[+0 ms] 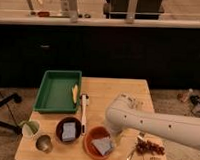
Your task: Place towel in table surface
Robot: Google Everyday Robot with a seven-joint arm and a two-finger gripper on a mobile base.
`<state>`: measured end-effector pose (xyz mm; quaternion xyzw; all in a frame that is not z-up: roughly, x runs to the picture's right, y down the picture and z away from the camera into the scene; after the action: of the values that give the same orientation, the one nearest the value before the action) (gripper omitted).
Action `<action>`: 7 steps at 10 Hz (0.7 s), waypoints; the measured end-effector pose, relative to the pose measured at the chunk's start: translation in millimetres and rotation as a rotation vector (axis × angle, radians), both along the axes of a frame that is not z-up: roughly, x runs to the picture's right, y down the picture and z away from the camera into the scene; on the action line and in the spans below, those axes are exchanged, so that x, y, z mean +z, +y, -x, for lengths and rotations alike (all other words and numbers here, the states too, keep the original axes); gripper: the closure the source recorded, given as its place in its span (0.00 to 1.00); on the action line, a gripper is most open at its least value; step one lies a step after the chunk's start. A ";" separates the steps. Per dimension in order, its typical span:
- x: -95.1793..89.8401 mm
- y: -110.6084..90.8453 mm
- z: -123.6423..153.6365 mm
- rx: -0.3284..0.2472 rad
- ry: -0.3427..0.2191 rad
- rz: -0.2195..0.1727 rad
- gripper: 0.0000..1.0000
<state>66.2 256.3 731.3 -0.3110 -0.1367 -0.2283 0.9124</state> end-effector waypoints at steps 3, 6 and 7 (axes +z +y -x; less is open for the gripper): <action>-10.3 -0.4 8.6 -0.061 -0.058 0.010 0.20; -12.3 6.6 13.4 -0.106 -0.097 0.027 0.20; -12.7 9.1 16.3 -0.122 -0.112 0.028 0.20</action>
<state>49.9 265.4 718.6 -0.3182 -0.1717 -0.2989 0.8832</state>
